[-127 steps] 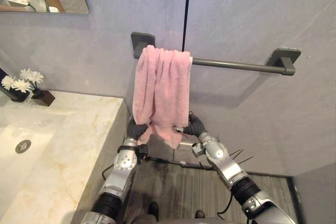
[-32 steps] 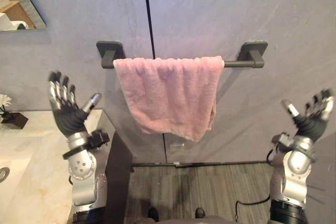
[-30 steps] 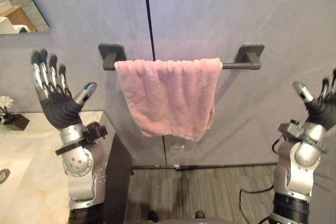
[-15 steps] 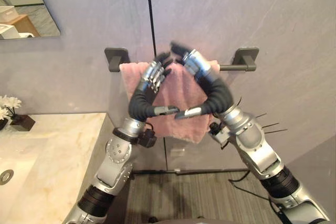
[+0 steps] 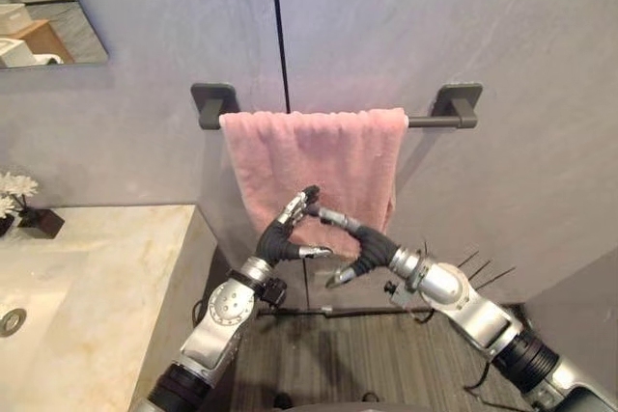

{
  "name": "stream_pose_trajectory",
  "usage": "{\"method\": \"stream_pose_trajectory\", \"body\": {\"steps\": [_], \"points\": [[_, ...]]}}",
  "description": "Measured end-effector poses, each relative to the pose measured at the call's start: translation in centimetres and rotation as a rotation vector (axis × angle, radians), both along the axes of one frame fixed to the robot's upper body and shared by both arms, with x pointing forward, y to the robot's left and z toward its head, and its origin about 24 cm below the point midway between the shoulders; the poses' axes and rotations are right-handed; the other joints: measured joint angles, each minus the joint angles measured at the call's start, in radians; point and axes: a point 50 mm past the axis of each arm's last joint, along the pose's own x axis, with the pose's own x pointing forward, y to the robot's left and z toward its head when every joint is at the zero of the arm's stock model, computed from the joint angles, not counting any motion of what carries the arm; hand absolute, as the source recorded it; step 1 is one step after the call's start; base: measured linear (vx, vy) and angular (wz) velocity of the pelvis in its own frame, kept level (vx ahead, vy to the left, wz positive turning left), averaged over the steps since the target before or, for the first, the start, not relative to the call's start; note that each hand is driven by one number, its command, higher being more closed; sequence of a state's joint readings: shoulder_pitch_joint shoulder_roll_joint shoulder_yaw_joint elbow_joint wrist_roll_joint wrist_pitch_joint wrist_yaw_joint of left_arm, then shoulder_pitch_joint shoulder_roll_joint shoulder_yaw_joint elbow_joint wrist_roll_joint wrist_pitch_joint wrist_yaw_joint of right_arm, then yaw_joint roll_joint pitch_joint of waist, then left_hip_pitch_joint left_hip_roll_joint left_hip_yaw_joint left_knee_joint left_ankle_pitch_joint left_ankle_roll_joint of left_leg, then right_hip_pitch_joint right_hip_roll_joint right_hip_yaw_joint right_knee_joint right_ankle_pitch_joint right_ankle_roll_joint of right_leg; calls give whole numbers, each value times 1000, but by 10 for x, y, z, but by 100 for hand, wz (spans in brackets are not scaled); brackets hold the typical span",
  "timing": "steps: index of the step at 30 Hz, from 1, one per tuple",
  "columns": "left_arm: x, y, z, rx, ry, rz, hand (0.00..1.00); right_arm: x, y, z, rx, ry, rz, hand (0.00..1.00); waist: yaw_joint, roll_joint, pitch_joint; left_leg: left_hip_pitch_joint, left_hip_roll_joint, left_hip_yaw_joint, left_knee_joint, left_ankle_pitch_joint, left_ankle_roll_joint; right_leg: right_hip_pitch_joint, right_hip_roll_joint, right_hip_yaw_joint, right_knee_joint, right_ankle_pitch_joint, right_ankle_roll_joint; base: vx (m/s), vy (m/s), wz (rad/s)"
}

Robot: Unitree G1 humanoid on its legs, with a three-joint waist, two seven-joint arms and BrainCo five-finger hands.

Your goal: Organize washtable

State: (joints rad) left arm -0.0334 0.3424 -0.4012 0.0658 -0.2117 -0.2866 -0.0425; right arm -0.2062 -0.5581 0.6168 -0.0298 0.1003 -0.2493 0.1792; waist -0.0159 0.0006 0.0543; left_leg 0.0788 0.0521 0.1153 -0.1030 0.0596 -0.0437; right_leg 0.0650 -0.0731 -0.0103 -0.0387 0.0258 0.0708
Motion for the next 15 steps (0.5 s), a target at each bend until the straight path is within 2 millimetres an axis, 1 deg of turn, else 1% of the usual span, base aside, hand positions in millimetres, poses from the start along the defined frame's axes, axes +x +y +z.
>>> {"method": "stream_pose_trajectory", "body": {"steps": [2, 4, 8, 12, 15], "points": [[0, 3, -12, 48, 40, 21, 0, 1, 0, -9, -57, 2, -21, 0, 1, 0, 0, -5, 0, -4, 0, 3, 1, -2, -1, -5, 0, 0, 0, -46, -5, 6], [1, 5, -17, 75, 47, 46, 0, 3, -1, -12, -75, -10, -50, 0, 1, -1, 0, -6, 0, -6, 0, 4, 1, -3, -1, -8, 0, 1, 0, -42, -10, 4], [5, 14, -22, 91, 53, 156, 0, 11, -10, -13, -71, -49, -174, 0, 1, -2, -1, -13, 1, -12, 0, 6, 0, -5, -1, -12, -2, 1, 0, -17, -8, 4], [9, 28, -25, 96, 64, 270, 0, 20, -25, -6, -42, -107, -315, 0, 0, -4, -1, -15, 3, -12, 2, 8, -2, -7, -1, -13, -3, 2, -1, 0, 0, 0], [13, 44, -26, 82, 74, 377, 0, 26, -39, 2, -3, -153, -437, 0, -5, -5, 0, -15, 3, -12, 6, 8, -2, -3, 0, -15, -9, 2, -2, 0, 0, 0]]}}
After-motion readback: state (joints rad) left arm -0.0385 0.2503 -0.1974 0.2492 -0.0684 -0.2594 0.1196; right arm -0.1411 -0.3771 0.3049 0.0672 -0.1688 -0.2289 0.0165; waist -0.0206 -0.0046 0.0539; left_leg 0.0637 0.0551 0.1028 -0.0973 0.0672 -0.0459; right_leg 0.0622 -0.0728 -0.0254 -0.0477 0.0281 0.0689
